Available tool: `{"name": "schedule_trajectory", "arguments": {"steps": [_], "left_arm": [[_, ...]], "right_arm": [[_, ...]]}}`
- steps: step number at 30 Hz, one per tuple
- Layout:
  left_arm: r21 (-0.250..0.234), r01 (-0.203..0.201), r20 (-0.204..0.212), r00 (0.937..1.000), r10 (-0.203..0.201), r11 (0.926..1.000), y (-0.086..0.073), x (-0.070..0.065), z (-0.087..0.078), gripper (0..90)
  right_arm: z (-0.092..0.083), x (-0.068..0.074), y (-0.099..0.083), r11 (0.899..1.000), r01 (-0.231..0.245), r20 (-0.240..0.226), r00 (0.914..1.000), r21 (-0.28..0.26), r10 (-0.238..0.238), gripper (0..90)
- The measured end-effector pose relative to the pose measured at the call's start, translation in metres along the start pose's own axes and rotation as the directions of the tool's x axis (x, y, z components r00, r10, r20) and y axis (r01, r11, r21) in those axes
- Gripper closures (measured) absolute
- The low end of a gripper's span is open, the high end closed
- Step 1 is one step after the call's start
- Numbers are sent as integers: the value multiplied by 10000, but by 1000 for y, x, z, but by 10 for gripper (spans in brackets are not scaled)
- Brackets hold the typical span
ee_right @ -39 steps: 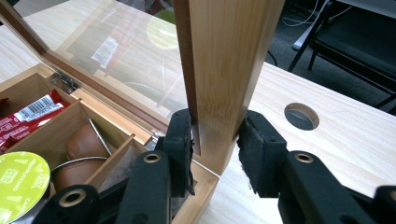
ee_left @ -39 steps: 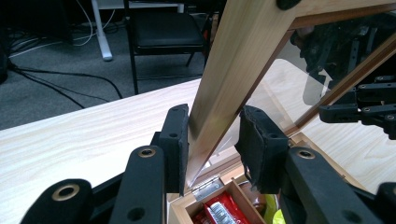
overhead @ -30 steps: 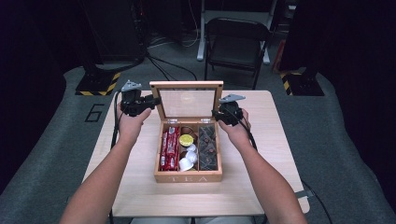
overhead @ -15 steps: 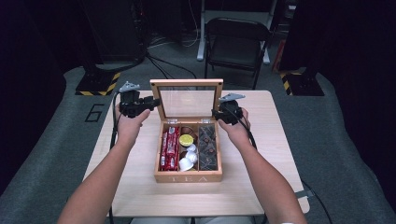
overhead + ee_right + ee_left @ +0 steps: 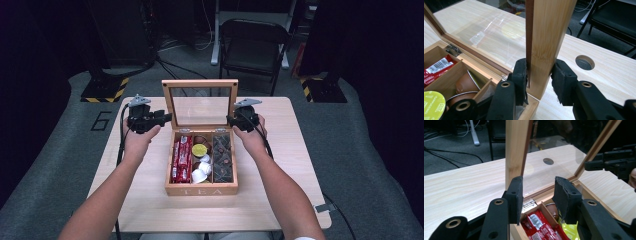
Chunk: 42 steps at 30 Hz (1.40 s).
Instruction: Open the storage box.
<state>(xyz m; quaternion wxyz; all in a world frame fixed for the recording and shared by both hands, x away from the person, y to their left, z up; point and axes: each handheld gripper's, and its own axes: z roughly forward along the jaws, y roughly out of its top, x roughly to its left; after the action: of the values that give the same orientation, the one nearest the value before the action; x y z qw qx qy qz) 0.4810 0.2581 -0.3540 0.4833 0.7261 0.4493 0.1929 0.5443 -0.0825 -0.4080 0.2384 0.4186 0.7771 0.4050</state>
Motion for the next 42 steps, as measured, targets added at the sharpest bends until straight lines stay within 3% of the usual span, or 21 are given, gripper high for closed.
{"name": "schedule_trajectory", "arguments": {"steps": [8,15,39,42], "left_arm": [[-31,173,255,9995,-172,9998,-9,-3,-6,592],[13,84,178,9998,-84,10000,-17,-6,-12,590],[227,256,537,9982,-268,9994,-31,-7,-13,582],[179,285,529,9982,-294,9994,-31,-7,-13,581]], "right_arm": [[5,-4,3,9993,-354,-59,9994,94,354,649],[10,-5,5,9979,-618,25,9981,174,618,645],[20,-11,10,9910,-1274,93,9918,416,1271,638],[20,-12,9,9869,-1556,132,9878,430,1552,551]]}}
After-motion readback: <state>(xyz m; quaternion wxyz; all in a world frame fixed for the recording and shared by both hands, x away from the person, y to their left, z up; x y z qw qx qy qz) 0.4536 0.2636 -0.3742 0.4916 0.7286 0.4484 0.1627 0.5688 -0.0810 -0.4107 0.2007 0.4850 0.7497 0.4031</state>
